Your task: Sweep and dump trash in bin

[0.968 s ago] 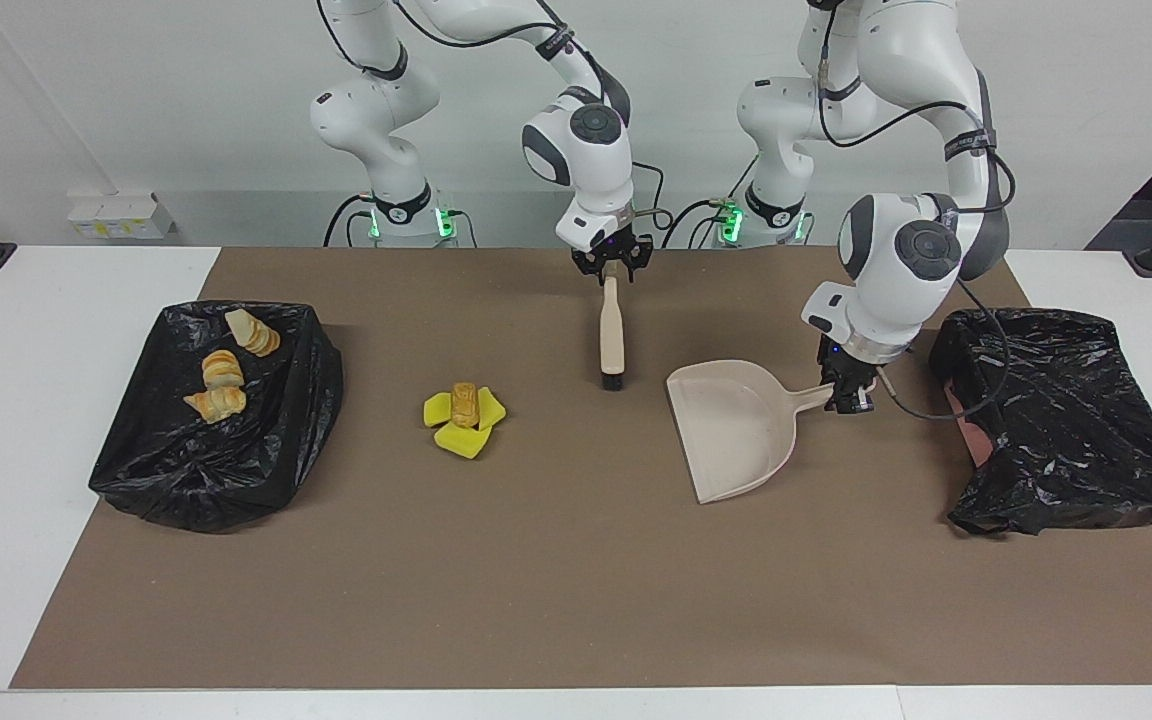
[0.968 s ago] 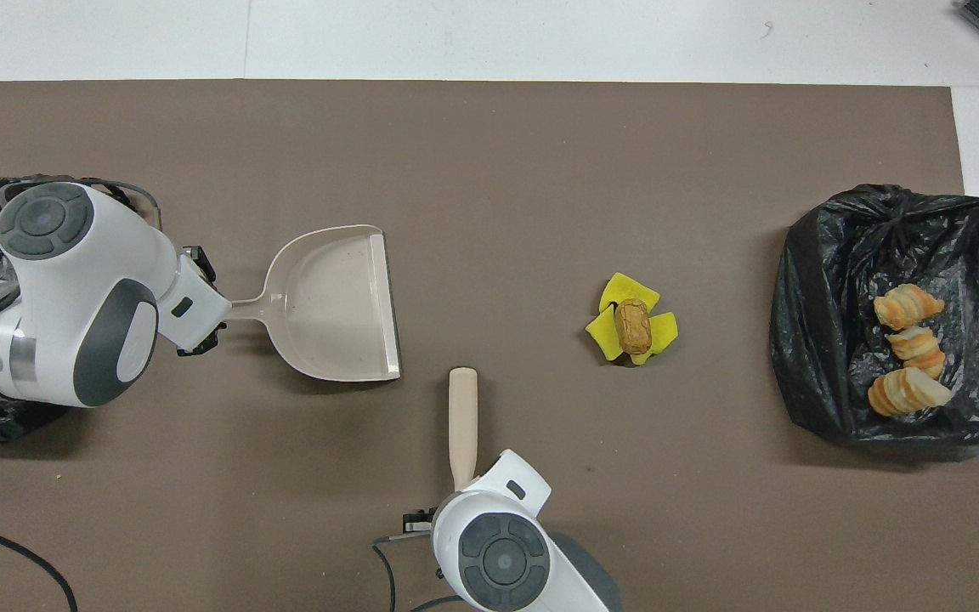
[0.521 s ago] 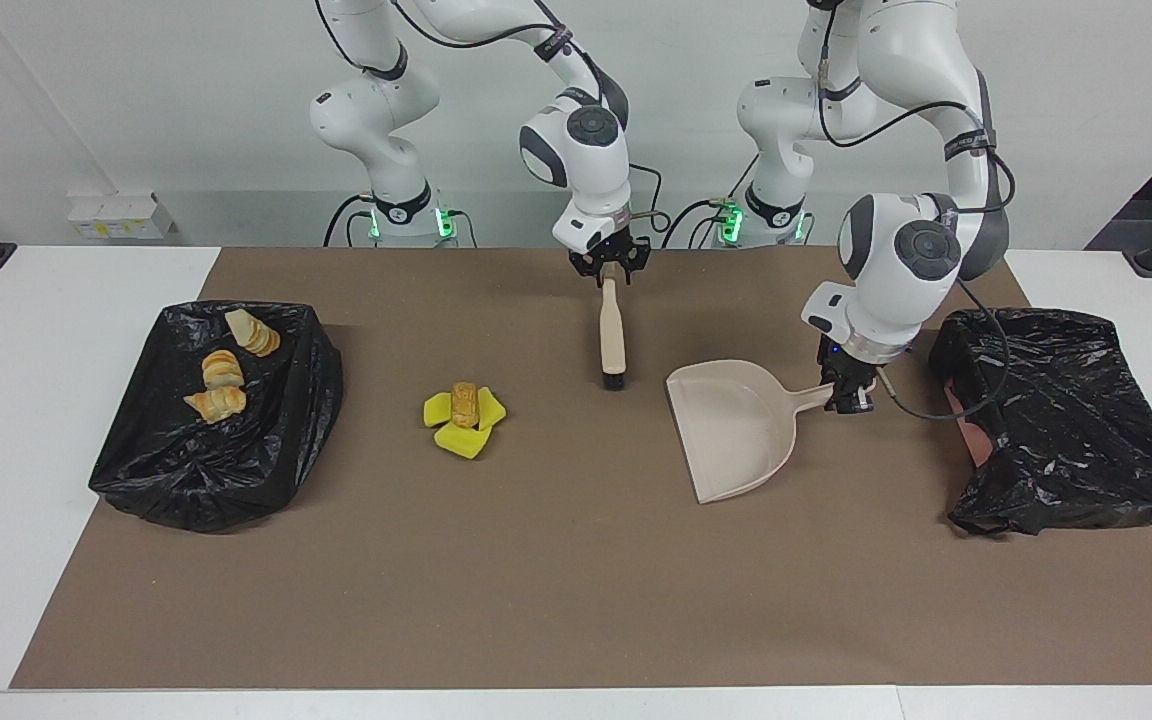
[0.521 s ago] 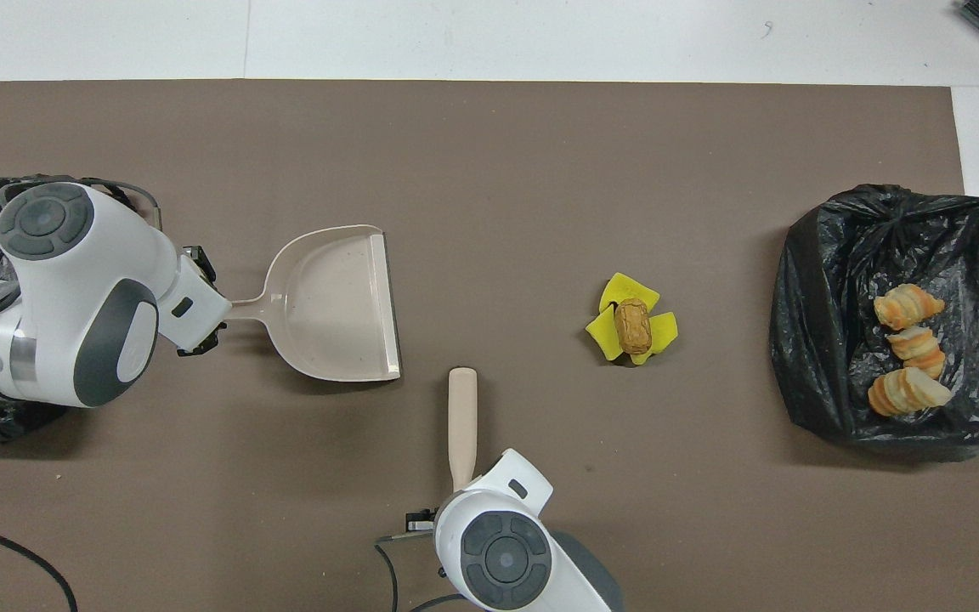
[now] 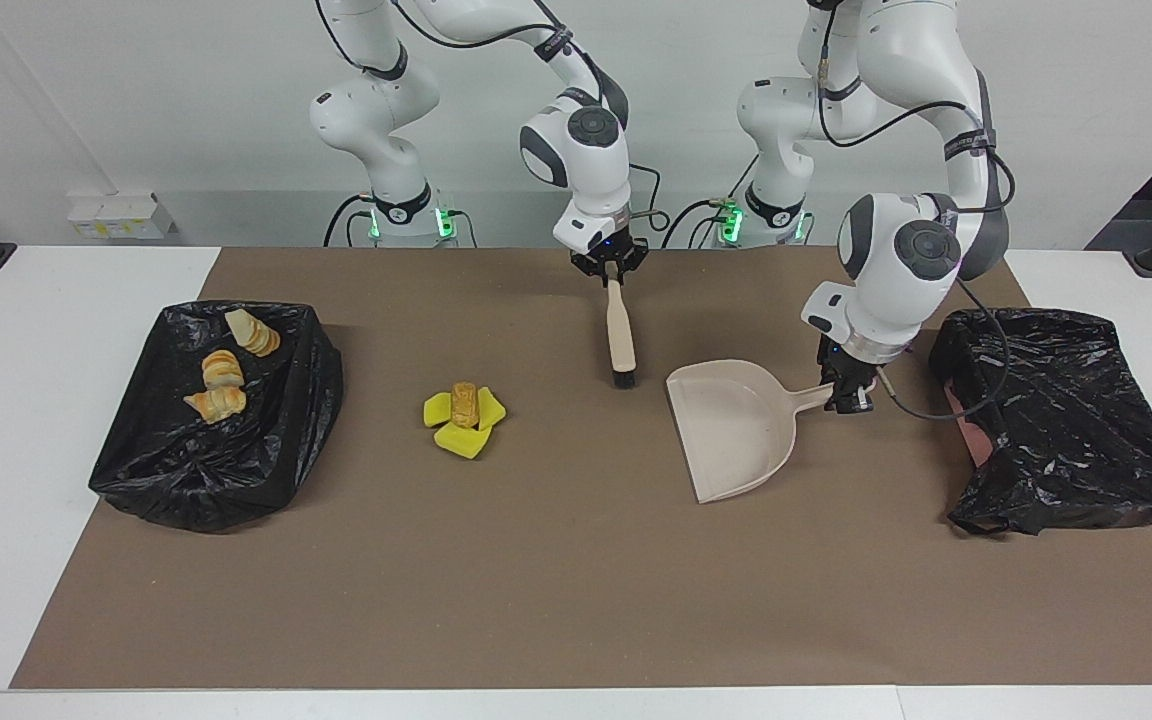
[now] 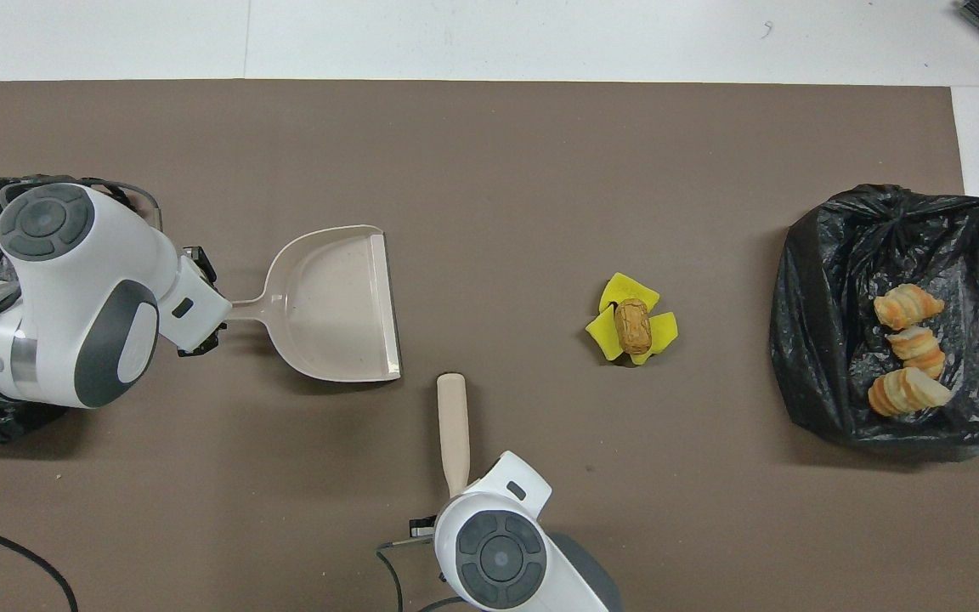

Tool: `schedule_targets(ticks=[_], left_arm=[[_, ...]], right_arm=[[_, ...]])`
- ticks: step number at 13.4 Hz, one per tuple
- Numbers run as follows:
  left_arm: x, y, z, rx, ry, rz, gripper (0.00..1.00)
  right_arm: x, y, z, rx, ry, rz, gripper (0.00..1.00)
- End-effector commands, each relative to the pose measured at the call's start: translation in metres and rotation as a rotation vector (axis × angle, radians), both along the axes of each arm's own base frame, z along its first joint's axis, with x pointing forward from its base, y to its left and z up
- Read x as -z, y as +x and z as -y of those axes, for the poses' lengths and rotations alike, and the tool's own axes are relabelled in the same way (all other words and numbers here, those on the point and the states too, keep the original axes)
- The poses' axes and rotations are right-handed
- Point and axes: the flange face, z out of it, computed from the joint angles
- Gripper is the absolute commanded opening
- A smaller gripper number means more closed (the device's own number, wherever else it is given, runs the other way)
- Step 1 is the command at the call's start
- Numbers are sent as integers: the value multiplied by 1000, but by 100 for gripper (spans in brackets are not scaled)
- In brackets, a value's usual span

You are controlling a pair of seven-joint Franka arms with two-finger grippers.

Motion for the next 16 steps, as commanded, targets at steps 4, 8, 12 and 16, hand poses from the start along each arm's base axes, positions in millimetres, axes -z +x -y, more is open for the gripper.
schedule_targets(ticks=[4,8,12,16], left_arm=[[24,-21,-1,26,2,27,69],[21,-18,1,10,2,29,43],[16,-19,16,-5,9,14,43],[8,-19,16,-17,15,8,35]], right_arm=[[-64,22,34,-72,-65,115,0],[-80,64,89,-127,-206,178,0],[-71,117,157,-168,-361,185,0],[-71,156,230,-257,-440,163,0]])
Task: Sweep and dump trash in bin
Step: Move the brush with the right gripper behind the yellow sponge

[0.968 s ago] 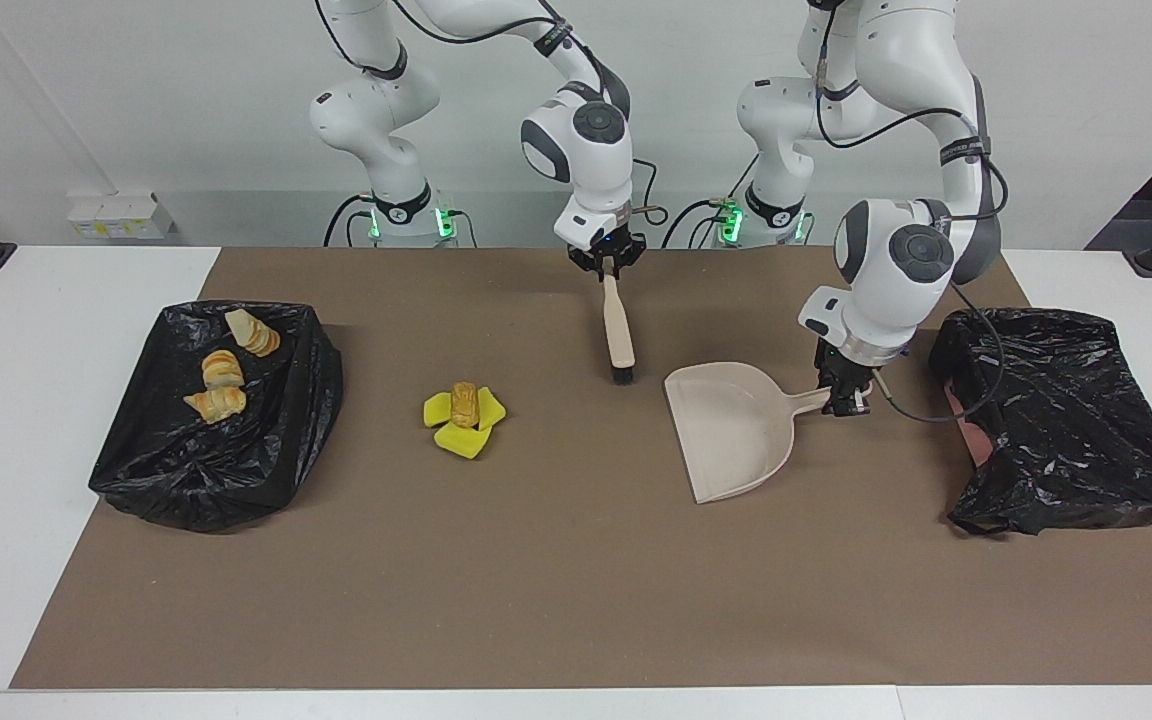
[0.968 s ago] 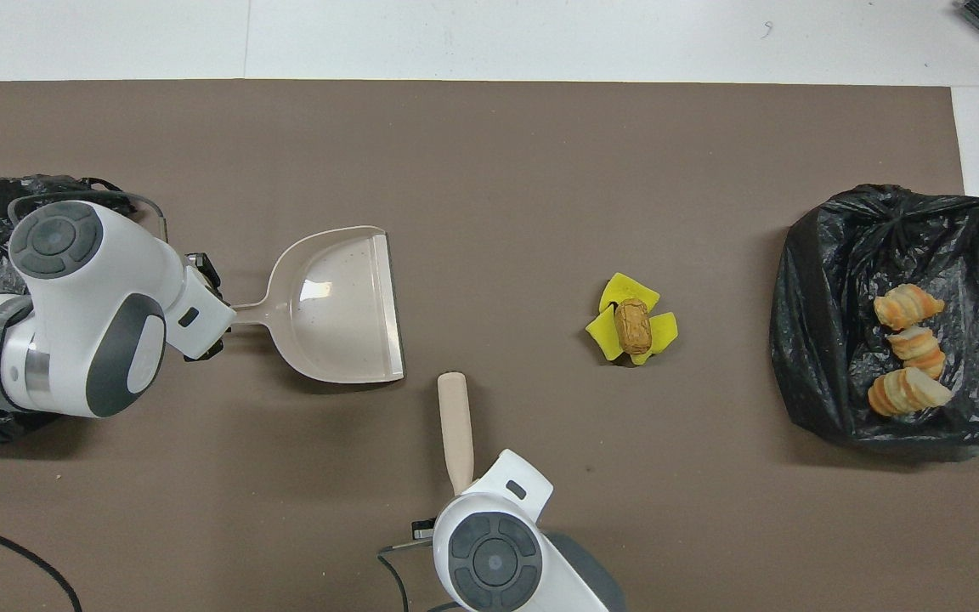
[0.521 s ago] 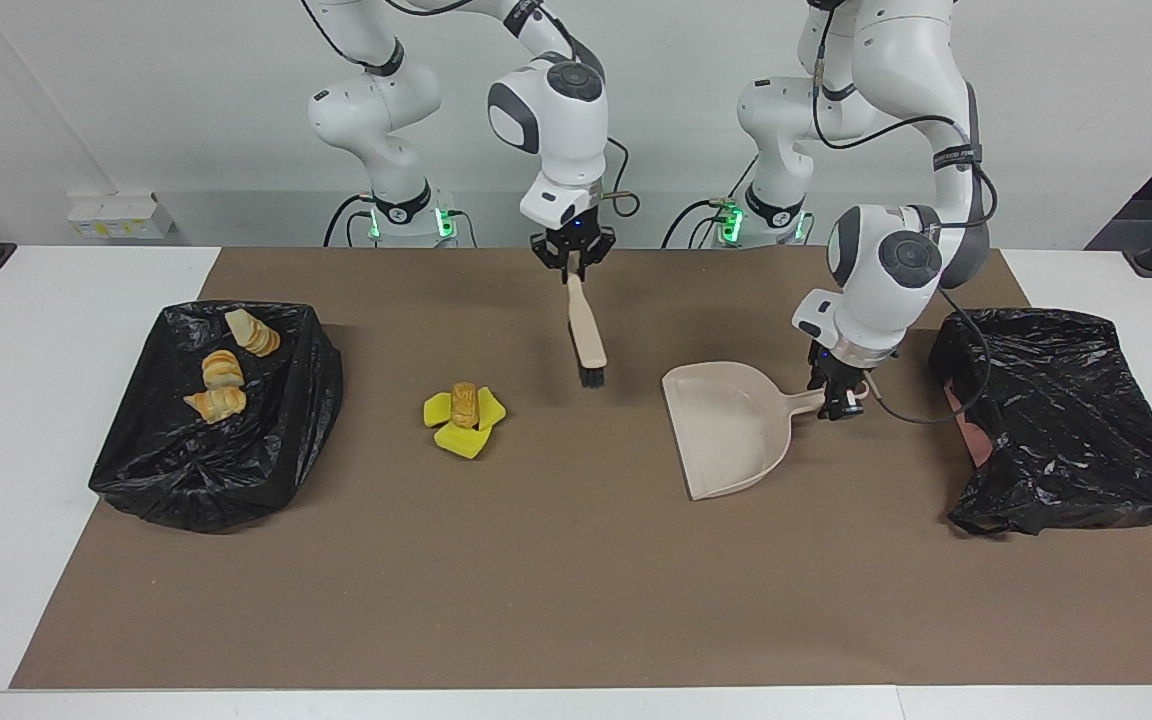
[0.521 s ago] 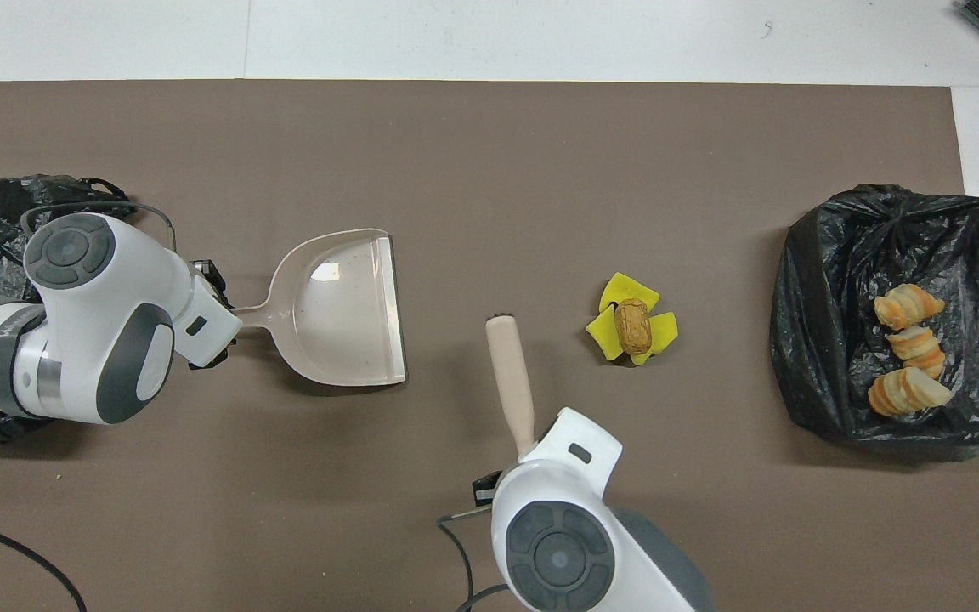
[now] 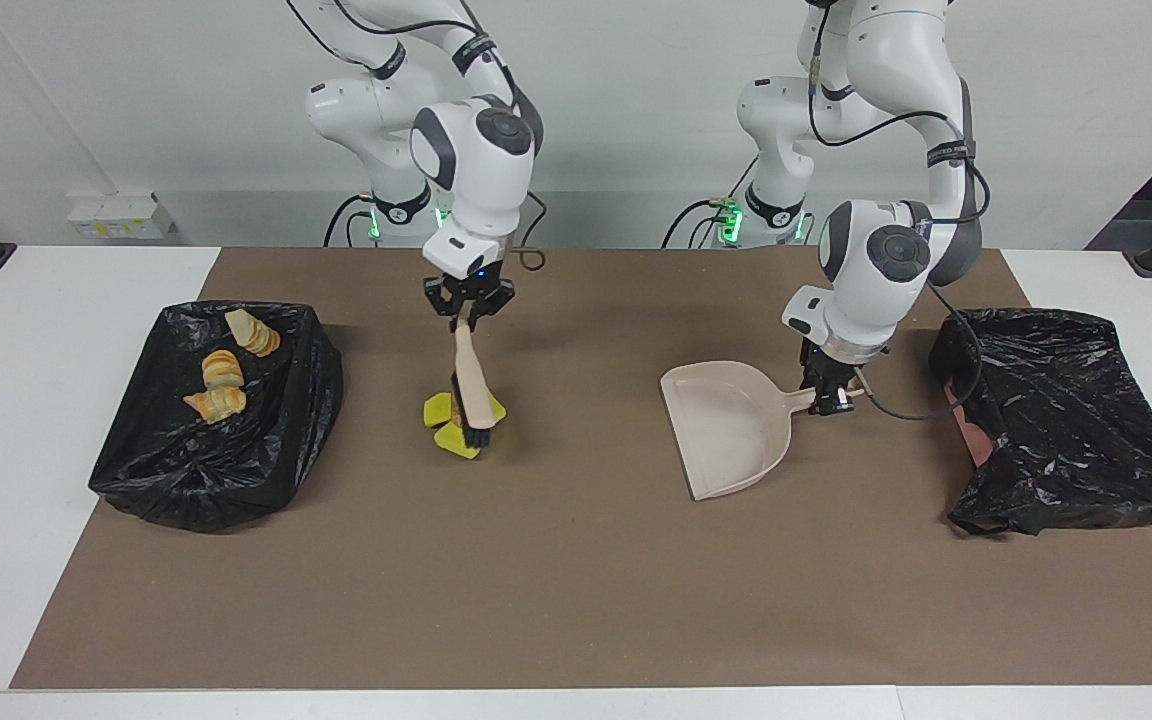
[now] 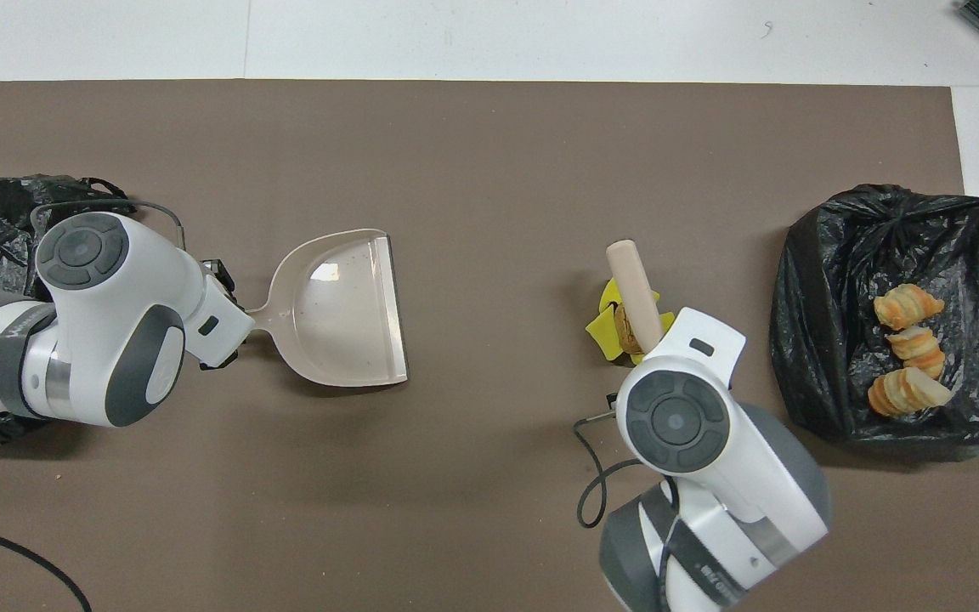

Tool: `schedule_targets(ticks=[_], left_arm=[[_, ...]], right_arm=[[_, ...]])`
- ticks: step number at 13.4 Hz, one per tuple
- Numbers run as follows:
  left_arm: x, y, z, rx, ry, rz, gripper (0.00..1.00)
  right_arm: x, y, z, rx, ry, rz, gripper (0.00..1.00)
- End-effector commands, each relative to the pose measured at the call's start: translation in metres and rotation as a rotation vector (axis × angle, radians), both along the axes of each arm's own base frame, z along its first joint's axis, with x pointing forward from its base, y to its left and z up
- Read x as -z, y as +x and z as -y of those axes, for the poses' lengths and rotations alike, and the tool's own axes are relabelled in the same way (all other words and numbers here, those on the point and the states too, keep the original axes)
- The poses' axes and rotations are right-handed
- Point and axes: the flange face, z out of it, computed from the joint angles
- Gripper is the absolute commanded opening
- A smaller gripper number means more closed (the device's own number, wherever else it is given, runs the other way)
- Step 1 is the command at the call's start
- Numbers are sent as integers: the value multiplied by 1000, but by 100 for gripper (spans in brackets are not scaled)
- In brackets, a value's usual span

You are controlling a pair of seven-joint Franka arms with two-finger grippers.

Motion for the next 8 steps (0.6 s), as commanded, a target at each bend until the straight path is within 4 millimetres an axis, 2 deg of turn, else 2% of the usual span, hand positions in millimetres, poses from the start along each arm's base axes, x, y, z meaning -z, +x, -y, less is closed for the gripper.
schedule_targets(ticks=[1,3,4,5,8], left_arm=[[-9,-3,0,-2,24,-2,0],[-9,-2,0,-2,23,3,0],[-9,-2,2,1,22,7,0],[-9,-2,6,9,21,9,0],[-12,-15,54,-32,26,14,0]], right_arm=[[-5,18,41,-37,-37,-36,0],[8,30,90,-17,-21,-80,0],[14,28,99,-25,1,-112,0],[19,23,99,-17,36,-136,0],[38,15,86,41,121,-193,0]])
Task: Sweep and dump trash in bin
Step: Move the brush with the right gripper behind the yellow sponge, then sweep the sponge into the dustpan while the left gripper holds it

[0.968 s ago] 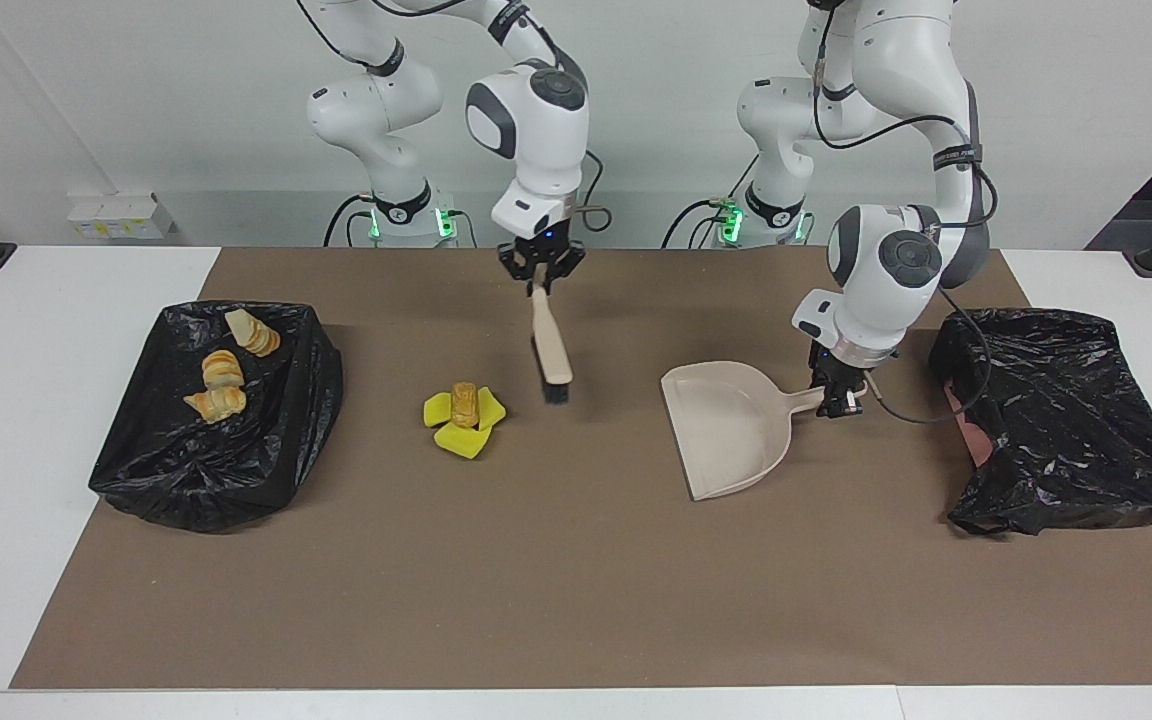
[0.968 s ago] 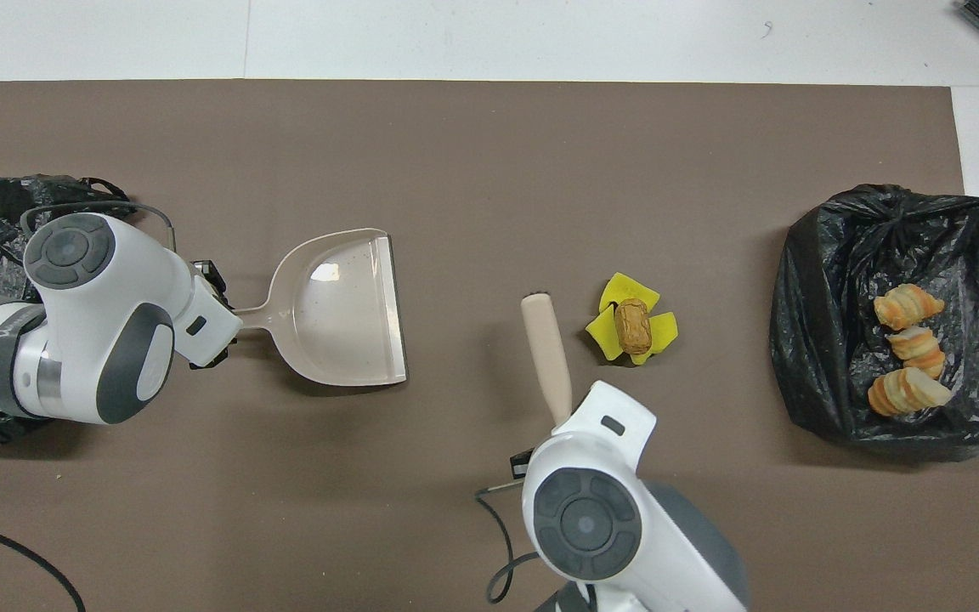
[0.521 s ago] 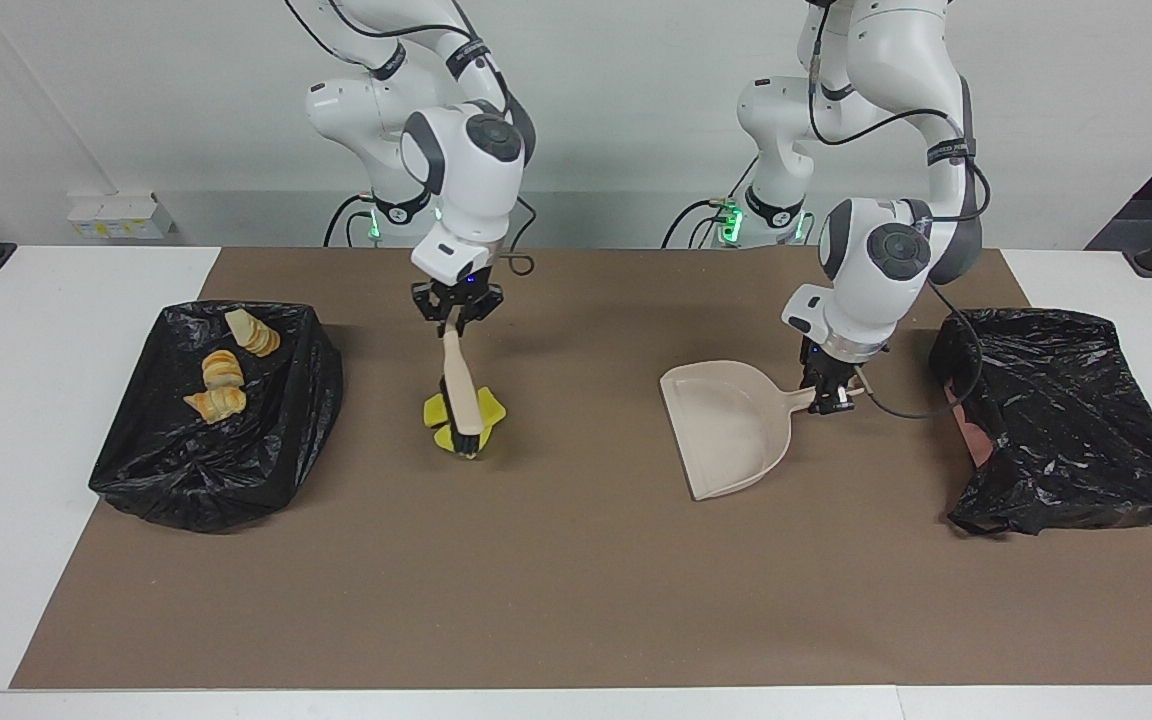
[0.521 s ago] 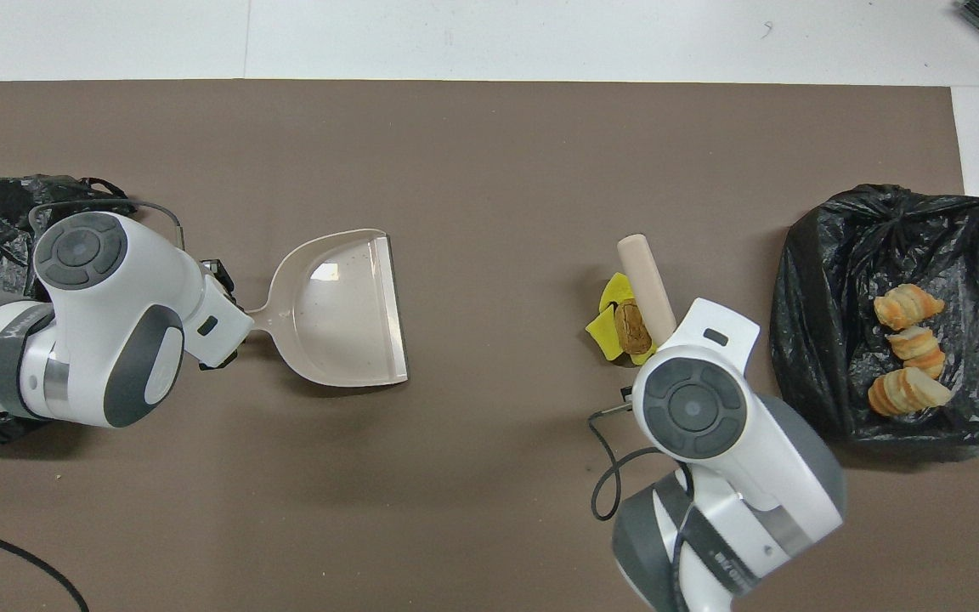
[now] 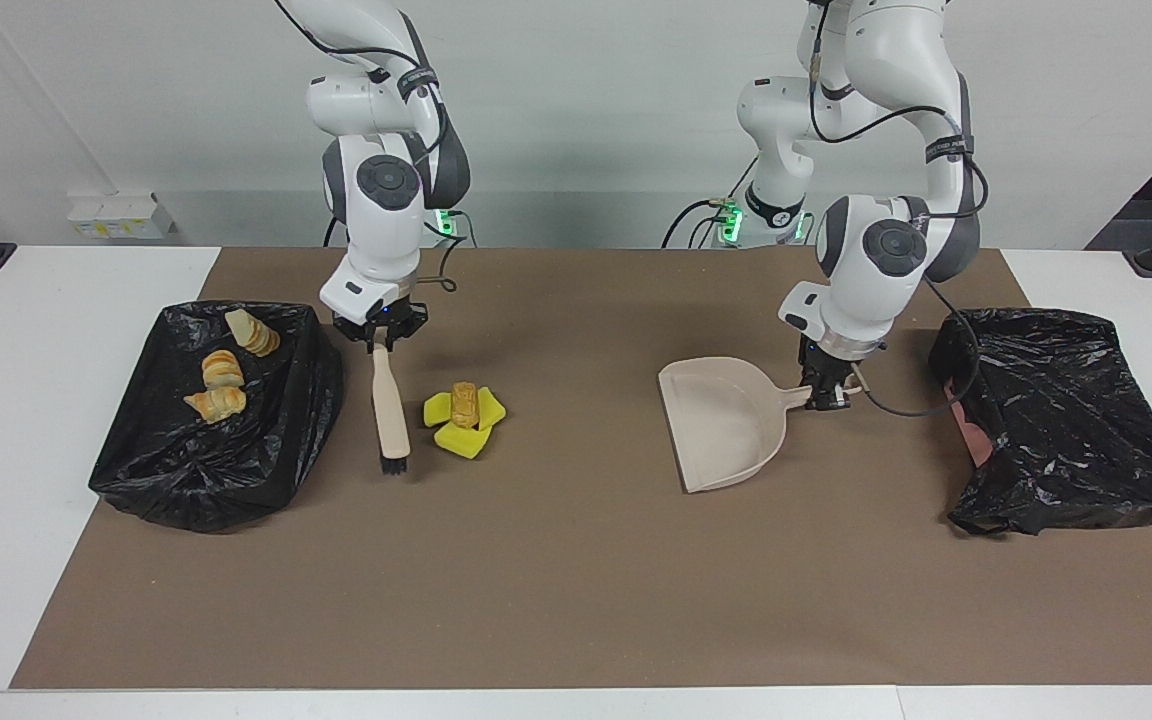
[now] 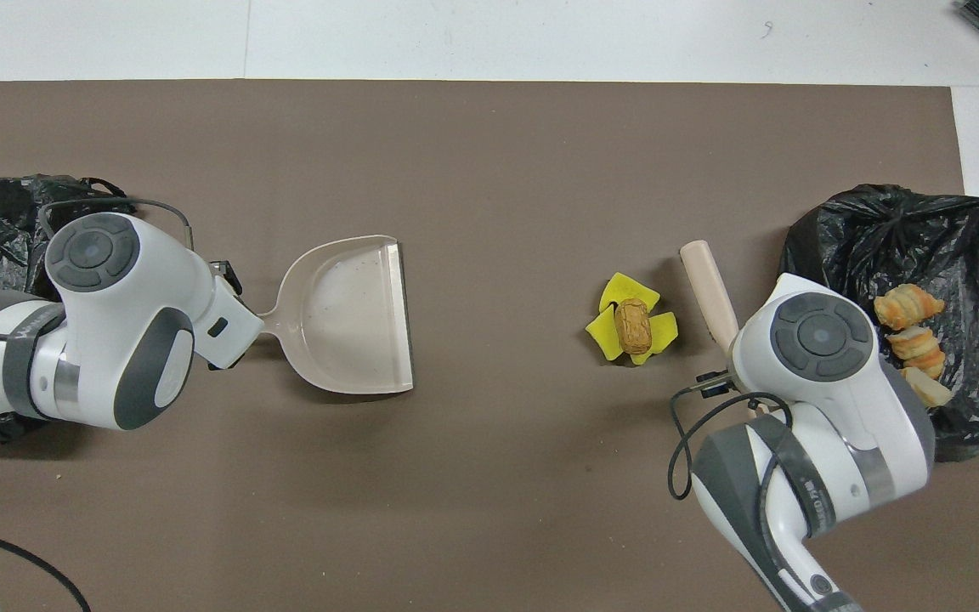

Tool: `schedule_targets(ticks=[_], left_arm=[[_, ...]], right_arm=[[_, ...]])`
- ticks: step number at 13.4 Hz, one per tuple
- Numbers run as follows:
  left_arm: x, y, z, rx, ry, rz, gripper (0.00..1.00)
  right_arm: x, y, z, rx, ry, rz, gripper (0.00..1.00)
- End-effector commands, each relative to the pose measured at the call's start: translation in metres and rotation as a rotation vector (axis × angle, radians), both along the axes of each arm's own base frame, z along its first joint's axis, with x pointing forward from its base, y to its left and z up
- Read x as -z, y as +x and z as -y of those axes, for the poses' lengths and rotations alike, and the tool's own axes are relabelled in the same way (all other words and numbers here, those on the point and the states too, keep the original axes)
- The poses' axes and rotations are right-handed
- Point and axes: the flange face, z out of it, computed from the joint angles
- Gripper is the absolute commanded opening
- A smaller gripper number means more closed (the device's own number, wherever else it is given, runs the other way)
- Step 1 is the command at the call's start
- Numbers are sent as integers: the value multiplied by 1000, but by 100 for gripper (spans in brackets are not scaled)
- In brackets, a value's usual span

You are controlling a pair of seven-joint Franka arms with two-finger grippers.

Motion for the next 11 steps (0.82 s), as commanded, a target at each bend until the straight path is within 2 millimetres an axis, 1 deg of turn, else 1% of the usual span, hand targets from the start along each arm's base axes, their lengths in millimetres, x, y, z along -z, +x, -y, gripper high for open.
schedule_targets(ticks=[1,2,3,5,6,8,9,10,11], left_arm=[[-10,-16,45,-53,24,11,0],[-12,-22,60,-81,25,17,0],[-13,-32,80,-82,34,9,0],[-9,-57,120,-85,77,7,0],[-9,-64,131,-100,90,9,0],[-7,-75,149,-115,90,16,0],[-5,-80,155,-114,90,18,0],[-4,-80,156,-112,86,22,0],[-3,-79,156,-112,78,30,0]], right_arm=[[11,-9,-17,26,78,-46,0],[18,-10,-23,32,87,-58,0],[27,-10,-33,44,111,-72,0],[29,-16,-65,32,174,-82,0],[29,-19,-76,48,214,-95,0],[26,-25,-108,57,288,-112,0],[23,-25,-113,69,312,-116,0],[22,-29,-124,82,350,-130,0],[17,-35,-142,86,399,-146,0]])
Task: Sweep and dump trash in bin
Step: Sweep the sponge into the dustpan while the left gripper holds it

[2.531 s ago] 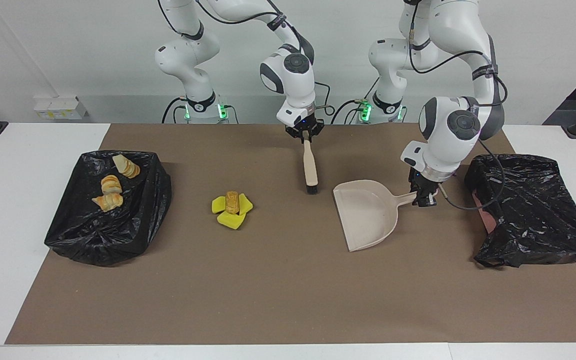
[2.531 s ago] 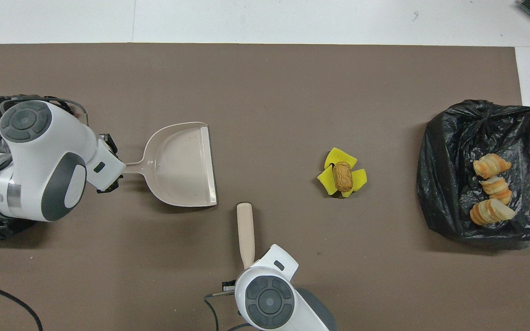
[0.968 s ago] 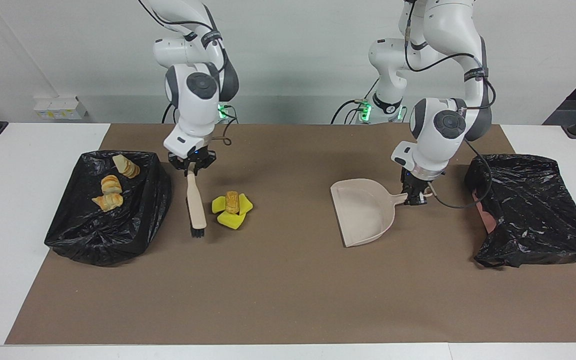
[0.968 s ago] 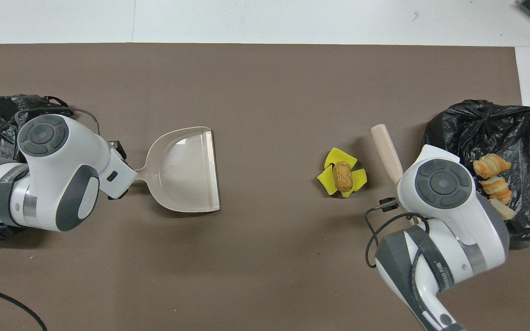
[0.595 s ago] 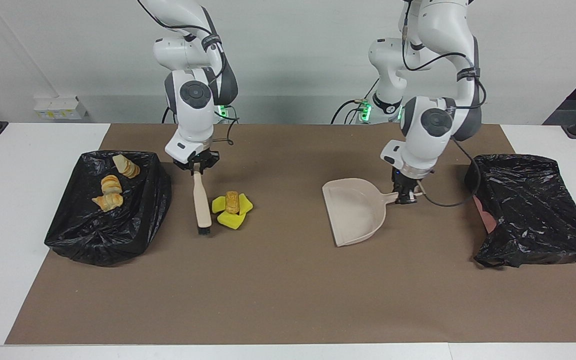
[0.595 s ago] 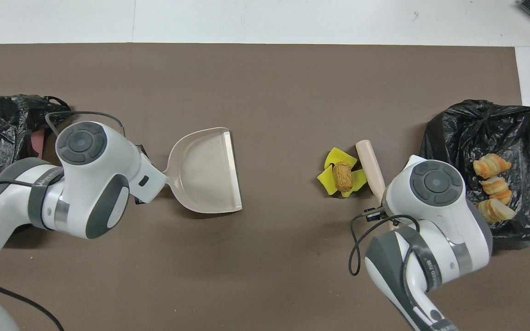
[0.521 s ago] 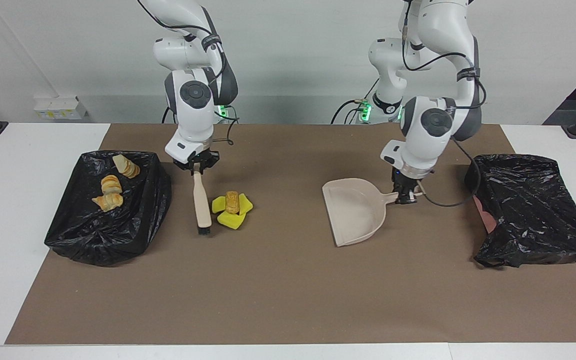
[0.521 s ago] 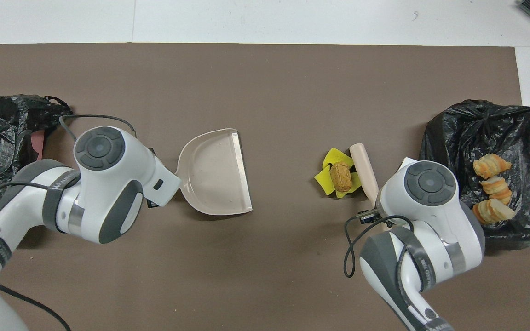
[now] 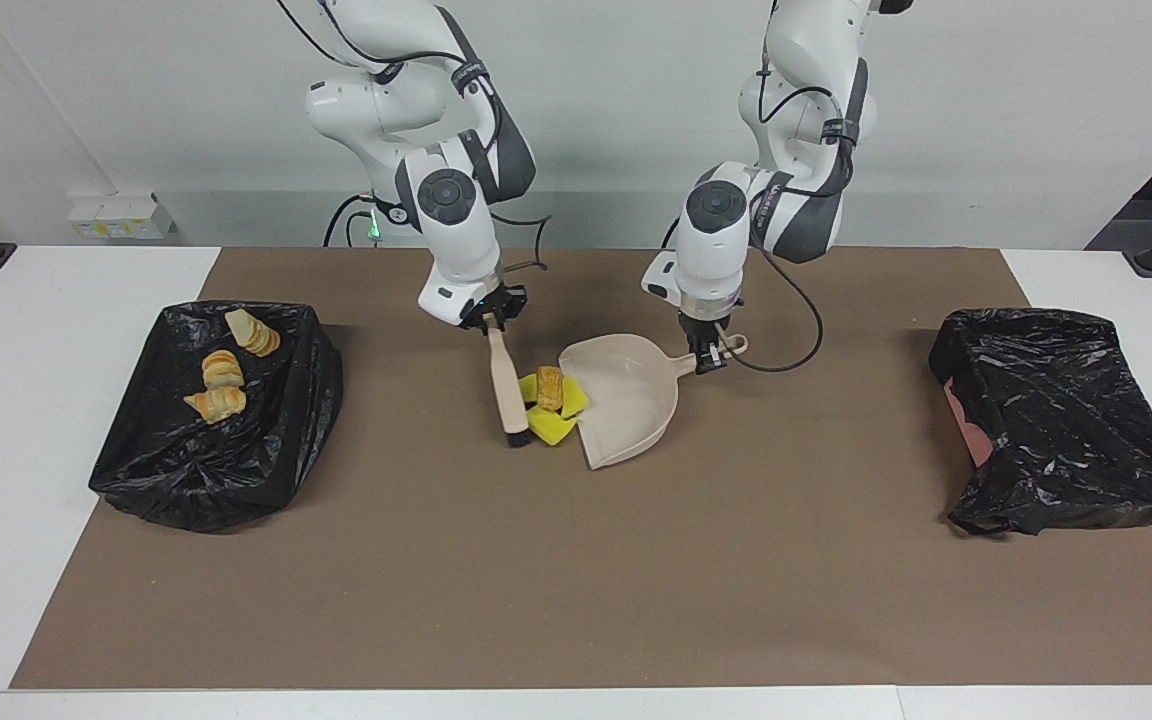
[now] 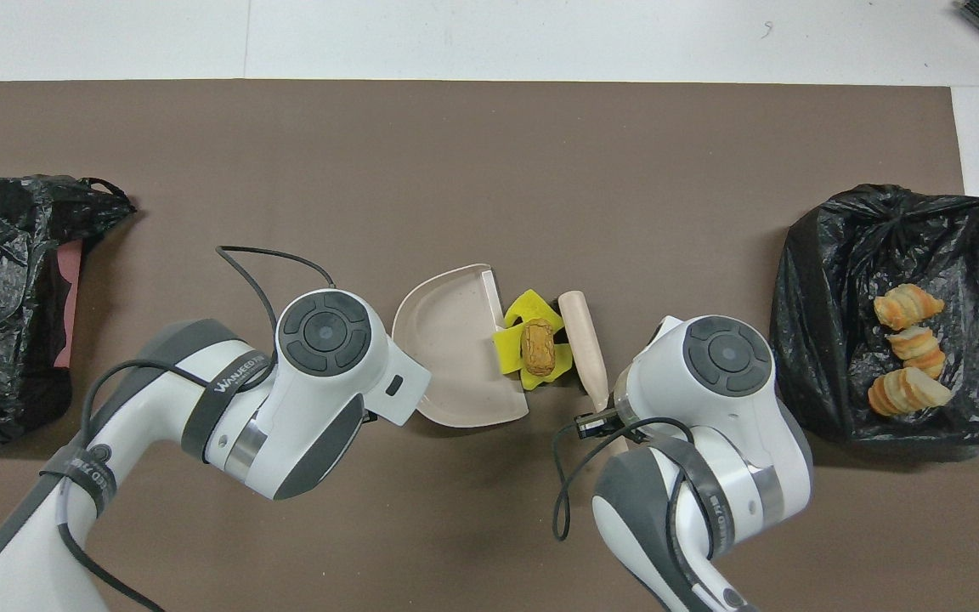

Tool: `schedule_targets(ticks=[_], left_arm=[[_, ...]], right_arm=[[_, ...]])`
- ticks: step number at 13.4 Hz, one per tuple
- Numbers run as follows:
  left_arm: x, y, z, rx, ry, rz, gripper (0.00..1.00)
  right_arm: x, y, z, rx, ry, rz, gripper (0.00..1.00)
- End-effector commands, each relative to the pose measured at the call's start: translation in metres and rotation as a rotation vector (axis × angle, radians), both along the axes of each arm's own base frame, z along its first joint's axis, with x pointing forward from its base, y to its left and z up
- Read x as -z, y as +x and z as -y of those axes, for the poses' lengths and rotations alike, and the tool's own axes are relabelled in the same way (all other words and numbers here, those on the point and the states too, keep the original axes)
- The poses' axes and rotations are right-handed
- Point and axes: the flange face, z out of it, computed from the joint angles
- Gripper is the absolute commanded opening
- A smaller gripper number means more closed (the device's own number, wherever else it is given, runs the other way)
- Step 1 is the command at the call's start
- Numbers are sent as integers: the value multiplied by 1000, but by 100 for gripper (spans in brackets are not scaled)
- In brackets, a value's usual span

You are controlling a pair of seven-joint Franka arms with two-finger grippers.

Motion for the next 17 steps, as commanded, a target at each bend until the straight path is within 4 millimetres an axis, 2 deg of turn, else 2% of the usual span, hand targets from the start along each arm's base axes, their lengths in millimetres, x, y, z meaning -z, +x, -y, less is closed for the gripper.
schedule_targets(ticks=[1,3,5,6,7,9,11,13,14,15,16,17], left_arm=[[2,-6,-2,1,5,25,0],[4,-6,-1,28,-26,62,0],[7,0,-7,81,-60,61,0],[7,3,-11,65,-73,53,0],[7,10,-18,54,-76,53,0],[7,20,-32,49,-118,29,0],[0,35,-56,63,-132,23,0],[-11,43,-64,74,-128,9,0],[-17,53,-79,51,-128,10,0],[-27,63,-94,44,-128,9,0],[-44,71,-102,55,-126,-1,0],[-60,79,-113,40,-120,-19,0]], right_arm=[[-8,-3,-31,42,120,-35,0],[-16,-7,-53,68,213,-71,0],[-25,-2,-63,111,280,-96,0],[-38,-3,-64,99,274,-95,0],[-46,-2,-52,90,246,-106,0],[-79,-2,-23,91,178,-65,0],[-104,-12,-16,106,117,-38,0],[-115,-30,-20,127,45,-37,0],[-118,-45,-30,106,8,-19,0],[-115,-66,-42,90,-9,-22,0],[-103,-80,-50,126,-36,-38,0],[-94,-97,-71,135,-50,-37,0]])
